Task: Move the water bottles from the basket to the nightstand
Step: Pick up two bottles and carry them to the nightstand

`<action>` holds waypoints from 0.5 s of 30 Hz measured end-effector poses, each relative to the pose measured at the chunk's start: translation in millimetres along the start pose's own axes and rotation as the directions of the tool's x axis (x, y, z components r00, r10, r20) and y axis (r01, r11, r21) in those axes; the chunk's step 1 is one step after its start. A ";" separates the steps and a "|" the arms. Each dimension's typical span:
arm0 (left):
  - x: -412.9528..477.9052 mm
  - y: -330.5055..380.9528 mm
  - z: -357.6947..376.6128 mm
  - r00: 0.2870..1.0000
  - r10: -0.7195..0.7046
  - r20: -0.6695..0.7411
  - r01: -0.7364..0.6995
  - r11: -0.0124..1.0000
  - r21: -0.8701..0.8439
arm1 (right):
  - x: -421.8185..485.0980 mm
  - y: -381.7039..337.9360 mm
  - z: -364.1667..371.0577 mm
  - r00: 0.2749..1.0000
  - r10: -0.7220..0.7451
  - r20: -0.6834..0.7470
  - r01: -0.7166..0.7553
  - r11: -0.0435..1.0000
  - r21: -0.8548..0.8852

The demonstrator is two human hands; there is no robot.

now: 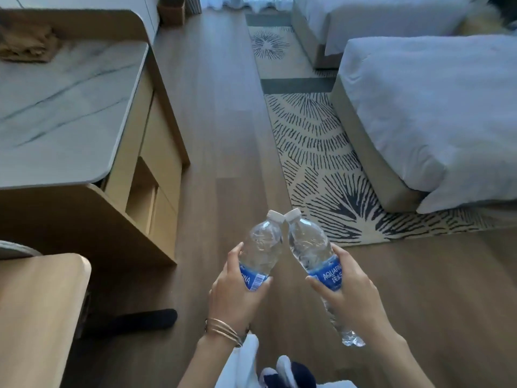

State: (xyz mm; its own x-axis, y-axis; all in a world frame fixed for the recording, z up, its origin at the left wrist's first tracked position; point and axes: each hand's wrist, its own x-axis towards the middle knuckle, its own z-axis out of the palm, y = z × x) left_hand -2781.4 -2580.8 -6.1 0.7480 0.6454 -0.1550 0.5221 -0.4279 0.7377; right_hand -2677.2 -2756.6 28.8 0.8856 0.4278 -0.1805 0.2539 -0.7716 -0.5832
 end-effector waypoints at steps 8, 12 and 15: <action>181.6 32.9 -27.0 0.997 0.067 0.040 -0.067 0.998 0.001 | 166.7 -55.9 -8.3 0.998 0.008 -0.069 -0.015 0.996 -0.089; 264.4 53.6 -43.5 0.995 0.090 0.035 -0.090 0.996 -0.001 | 237.0 -85.9 -8.7 0.994 0.008 -0.108 -0.015 0.998 -0.064; 310.2 62.0 -46.2 0.996 0.089 0.033 -0.090 0.995 0.031 | 278.4 -94.7 -7.3 0.994 0.025 -0.107 -0.029 0.999 -0.039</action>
State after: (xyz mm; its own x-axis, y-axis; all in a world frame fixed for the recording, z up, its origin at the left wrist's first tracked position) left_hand -2535.9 -2377.9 21.9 0.8044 0.5837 -0.1107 0.4654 -0.5034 0.7280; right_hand -2451.9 -2567.9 39.5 0.9281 0.3558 -0.1097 0.2428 -0.8018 -0.5460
